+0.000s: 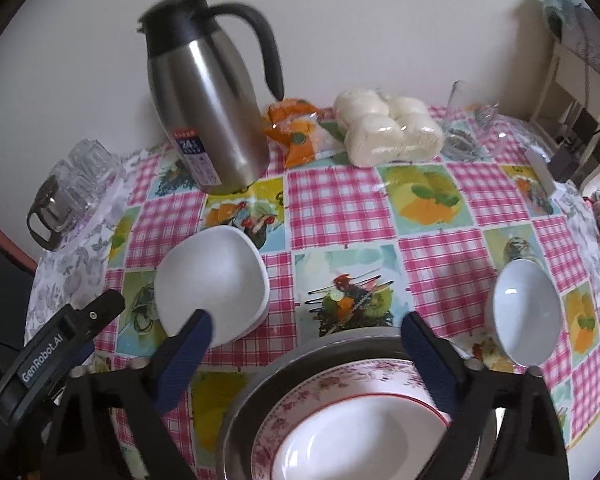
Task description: Organize plates and bowls
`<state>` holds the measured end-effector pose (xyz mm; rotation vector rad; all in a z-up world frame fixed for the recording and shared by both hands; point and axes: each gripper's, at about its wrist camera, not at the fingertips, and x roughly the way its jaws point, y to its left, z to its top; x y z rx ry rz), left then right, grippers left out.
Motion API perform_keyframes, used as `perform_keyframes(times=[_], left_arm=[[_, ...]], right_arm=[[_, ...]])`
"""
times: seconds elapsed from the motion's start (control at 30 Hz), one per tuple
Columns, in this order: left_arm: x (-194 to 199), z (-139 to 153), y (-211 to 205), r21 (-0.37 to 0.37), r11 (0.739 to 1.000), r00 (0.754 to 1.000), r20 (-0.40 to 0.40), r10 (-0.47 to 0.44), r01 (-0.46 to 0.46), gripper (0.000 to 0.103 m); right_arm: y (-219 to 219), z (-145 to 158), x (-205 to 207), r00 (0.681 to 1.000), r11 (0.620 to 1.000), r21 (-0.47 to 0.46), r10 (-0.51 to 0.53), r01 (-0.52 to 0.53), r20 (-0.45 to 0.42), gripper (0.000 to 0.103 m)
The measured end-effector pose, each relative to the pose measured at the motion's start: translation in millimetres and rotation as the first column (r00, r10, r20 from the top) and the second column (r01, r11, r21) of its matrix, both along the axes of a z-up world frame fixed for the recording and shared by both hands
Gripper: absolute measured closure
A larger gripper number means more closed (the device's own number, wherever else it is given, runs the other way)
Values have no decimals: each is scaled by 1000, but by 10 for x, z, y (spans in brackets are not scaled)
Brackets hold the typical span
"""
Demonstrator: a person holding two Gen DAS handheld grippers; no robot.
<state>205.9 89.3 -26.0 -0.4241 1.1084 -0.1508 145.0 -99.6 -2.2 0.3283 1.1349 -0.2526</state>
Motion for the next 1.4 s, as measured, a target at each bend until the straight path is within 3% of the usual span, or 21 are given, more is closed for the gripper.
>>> perform_keyframes(times=[0.1, 0.23, 0.53, 0.67, 0.83, 1.0, 1.17, 1.4], left_arm=[[43, -75, -52, -11, 1000, 1000, -20, -9, 8, 28], [93, -162, -113, -29, 999, 999, -35, -22, 21, 28], [174, -295, -243, -34, 998, 997, -55, -56, 55, 53], [199, -342, -282, -39, 997, 996, -61, -66, 64, 58], [217, -392, -357, -56, 995, 995, -62, -84, 80, 67], [234, -468, -375, -68, 995, 994, -74, -80, 75, 84], [237, -499, -346, -45, 997, 995, -79, -59, 55, 86], [232, -480, -210, -9, 1000, 996, -88, -22, 21, 86]], right_arm=[[8, -89, 94, 1000, 1000, -19, 6, -7, -26, 21], [5, -179, 194, 999, 1000, -6, 15, -15, -46, 31], [125, -308, 389, 995, 996, -46, 72, -76, -73, 55], [182, -379, 457, 992, 994, -51, 91, -95, -87, 65], [255, -454, 510, 988, 991, -67, 113, -120, -104, 70], [233, -549, 543, 987, 992, -54, 103, -110, -127, 76], [251, -600, 565, 984, 992, -31, 118, -123, -133, 84], [369, -653, 560, 973, 986, 5, 164, -166, -161, 87]])
